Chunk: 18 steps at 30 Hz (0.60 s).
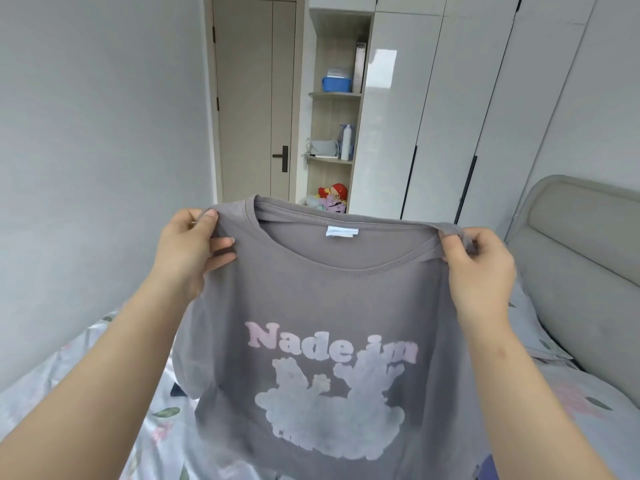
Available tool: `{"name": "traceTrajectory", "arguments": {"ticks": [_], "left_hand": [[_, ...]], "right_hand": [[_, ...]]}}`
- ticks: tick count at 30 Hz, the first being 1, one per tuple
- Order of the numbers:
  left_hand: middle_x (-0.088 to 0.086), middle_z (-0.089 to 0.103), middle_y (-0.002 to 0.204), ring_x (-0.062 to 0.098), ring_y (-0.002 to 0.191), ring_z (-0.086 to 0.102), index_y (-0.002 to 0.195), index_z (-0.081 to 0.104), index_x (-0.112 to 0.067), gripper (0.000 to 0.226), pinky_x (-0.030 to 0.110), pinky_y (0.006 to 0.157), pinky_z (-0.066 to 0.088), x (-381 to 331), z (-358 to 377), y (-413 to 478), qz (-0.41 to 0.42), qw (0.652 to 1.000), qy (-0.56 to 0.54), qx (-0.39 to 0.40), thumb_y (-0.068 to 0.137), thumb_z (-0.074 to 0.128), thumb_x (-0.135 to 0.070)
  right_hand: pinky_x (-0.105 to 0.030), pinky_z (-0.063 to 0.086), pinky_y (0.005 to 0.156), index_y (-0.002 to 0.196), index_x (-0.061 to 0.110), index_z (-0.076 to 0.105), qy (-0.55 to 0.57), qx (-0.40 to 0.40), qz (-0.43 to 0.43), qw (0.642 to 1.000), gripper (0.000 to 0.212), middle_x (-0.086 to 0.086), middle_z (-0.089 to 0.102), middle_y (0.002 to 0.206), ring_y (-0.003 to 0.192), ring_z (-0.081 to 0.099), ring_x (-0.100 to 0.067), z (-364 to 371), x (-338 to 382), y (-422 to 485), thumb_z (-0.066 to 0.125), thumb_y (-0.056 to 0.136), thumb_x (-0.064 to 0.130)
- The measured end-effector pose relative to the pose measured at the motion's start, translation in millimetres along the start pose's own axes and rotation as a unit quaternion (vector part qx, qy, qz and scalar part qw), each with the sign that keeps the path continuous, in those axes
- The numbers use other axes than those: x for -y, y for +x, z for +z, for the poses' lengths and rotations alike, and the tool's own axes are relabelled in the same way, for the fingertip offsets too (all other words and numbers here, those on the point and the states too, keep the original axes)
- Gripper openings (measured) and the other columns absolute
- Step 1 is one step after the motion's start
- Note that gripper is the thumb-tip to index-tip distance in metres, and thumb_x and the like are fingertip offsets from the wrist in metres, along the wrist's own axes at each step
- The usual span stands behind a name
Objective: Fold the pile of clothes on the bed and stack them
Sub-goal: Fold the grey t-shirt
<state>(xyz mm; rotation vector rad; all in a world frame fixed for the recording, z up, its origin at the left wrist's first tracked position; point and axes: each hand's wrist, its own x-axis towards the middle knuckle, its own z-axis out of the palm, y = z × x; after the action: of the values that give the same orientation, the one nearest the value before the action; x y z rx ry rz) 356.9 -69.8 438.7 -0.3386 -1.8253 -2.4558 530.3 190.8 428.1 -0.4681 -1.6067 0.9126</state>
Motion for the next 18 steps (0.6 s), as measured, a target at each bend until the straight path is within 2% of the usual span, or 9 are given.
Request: {"name": "traceTrajectory", "arguments": {"ticks": [3,6,10,14,18], "left_hand": [[-0.001,0.049,0.075,0.003,0.044,0.053,0.077,0.046,-0.019,0.022,0.029,0.055,0.059,7,4,-16,0.01,0.999,0.022,-0.024,0.098,0.049,-0.022],[0.0,0.047,0.069,0.001,0.039,0.048,0.076,0.047,-0.018,0.022,0.026,0.05,0.058,18,4,-31,0.03,0.997,0.048,-0.052,0.098,0.05,-0.021],[0.001,0.041,0.063,0.002,0.036,0.04,0.075,0.046,-0.019,0.023,0.025,0.048,0.056,32,3,-50,0.041,0.994,0.062,-0.081,0.097,0.049,-0.019],[-0.001,0.04,0.06,0.002,0.037,0.039,0.076,0.047,-0.02,0.022,0.024,0.046,0.055,49,2,-56,0.048,0.991,0.072,-0.099,0.097,0.049,-0.019],[0.0,0.041,0.061,0.001,0.036,0.042,0.075,0.048,-0.019,0.022,0.026,0.047,0.056,74,5,-39,0.027,0.99,0.107,-0.093,0.096,0.051,-0.02]], "right_hand": [[-0.029,0.04,0.066,0.063,0.024,0.046,0.016,0.005,0.014,1.0,0.028,0.002,0.046,0.061,0.066,0.047,-0.016,-12,-12,-7,0.061,0.086,0.019],[-0.024,0.037,0.061,0.064,0.024,0.048,0.028,0.018,0.026,0.999,0.026,-0.002,0.048,0.065,0.065,0.046,-0.015,-21,-27,-15,0.061,0.086,0.018],[-0.012,0.032,0.052,0.063,0.026,0.048,0.041,0.038,0.041,0.998,0.028,0.007,0.042,0.057,0.052,0.037,0.0,-27,-44,-26,0.062,0.086,0.017],[-0.014,0.032,0.052,0.064,0.026,0.049,0.054,0.054,0.06,0.995,0.027,0.013,0.043,0.051,0.05,0.036,-0.001,-27,-67,-33,0.062,0.086,0.017],[-0.012,0.033,0.054,0.063,0.022,0.046,0.021,0.068,0.086,0.994,0.029,0.005,0.043,0.058,0.051,0.039,0.0,-11,-93,-33,0.061,0.087,0.016]]}}
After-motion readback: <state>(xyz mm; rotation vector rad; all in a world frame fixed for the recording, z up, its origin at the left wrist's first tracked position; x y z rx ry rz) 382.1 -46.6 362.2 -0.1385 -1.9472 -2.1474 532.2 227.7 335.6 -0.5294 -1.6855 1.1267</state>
